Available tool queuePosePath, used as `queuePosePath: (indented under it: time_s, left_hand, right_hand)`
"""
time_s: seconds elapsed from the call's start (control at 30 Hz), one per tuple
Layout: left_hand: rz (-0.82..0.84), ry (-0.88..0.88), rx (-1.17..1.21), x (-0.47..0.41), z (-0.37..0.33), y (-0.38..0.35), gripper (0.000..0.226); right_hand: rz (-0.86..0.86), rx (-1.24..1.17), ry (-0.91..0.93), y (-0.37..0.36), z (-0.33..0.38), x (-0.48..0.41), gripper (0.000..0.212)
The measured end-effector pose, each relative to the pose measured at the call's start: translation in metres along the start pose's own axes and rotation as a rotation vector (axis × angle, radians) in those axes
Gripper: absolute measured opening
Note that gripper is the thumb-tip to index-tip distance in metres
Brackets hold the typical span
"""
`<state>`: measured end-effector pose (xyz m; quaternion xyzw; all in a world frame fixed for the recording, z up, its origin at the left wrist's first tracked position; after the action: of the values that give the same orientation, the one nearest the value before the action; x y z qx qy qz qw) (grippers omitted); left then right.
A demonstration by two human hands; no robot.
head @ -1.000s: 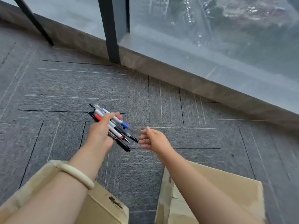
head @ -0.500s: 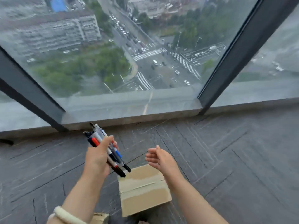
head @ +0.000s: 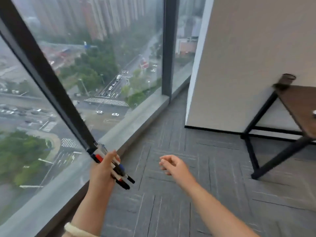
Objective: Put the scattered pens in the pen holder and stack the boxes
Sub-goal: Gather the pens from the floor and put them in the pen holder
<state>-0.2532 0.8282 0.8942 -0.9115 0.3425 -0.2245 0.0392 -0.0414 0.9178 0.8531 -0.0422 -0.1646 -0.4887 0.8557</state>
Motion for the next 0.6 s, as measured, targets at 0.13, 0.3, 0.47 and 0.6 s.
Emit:
queuePosePath:
  time_s: [0.13,0.3,0.47,0.6]
  left_hand:
    - [0.200,0.141,-0.020,-0.011,0.021,-0.169,0.014]
    - [0.430,0.175,-0.066,-0.028,0.043,-0.367,0.010]
    - [0.629,0.180,-0.069,-0.033,0.061,-0.551,0.008]
    - [0.767,0.196,-0.064,-0.055,0.071,-0.695,0.010]
  right_hand:
    - [-0.263,0.005,-0.022,0.185,0.024,0.005,0.016]
    - [-0.498,-0.048,-0.027,0.350,0.034,0.005,0.010]
    - [-0.679,-0.129,-0.040,0.477,0.031,-0.019,0.012]
    - [-0.780,-0.184,-0.045,0.575,0.038,-0.064,0.012]
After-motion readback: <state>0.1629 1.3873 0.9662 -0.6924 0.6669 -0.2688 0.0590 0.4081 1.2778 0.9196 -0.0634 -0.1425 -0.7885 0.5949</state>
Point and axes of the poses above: each hand's wrist, its own x-axis away from the middle knuckle, its own y-axis out of the back of the hand, z = x × y, the point moved 7 cm from there along -x, towards the middle knuckle, and after that the axes turned 3 degrees about z, right-handed, at the moved point
